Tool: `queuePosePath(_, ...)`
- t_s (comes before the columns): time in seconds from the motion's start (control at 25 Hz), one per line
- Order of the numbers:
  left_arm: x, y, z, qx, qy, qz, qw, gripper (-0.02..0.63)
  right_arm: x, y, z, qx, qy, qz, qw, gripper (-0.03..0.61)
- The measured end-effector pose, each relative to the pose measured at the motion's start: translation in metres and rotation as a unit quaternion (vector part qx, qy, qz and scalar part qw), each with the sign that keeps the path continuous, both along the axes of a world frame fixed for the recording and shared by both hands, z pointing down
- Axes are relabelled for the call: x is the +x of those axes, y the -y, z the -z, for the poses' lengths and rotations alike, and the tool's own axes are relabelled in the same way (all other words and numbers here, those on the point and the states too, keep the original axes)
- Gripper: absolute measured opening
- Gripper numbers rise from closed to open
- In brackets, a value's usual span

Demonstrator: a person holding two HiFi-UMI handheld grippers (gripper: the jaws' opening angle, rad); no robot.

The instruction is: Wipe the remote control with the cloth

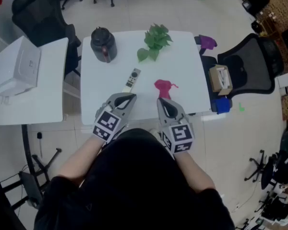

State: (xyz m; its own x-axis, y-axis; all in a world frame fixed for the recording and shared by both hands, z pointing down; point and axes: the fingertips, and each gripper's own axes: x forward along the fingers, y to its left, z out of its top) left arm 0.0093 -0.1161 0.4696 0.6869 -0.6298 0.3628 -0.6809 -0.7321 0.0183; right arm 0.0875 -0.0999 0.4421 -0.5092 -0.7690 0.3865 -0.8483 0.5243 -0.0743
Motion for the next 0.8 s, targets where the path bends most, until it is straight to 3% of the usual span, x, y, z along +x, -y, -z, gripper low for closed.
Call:
queuePosePath(0.08,-0.002,0.004,-0.007,-0.003,0.007,0.008,0.9999,0.000,0.002,0.000,-0.003,0.002,-0.007,0.002,1.000,0.008)
queuePosePath(0.32,-0.015,0.030,-0.042,-0.011,0.038,0.050,0.9979,0.144,0.008,-0.003,-0.005,-0.003,-0.012,-0.003,1.000,0.006)
queuePosePath(0.6,-0.027,0.069,-0.096,-0.029,0.086,0.101,0.9908,0.258,0.012,-0.009,-0.010,-0.009,-0.015,-0.009,1.000,0.006)
queuePosePath(0.8,-0.033,0.090,-0.133,-0.055,0.114,0.126,0.9839,0.285,0.010,-0.013,-0.011,-0.011,-0.013,-0.003,1.000,0.006)
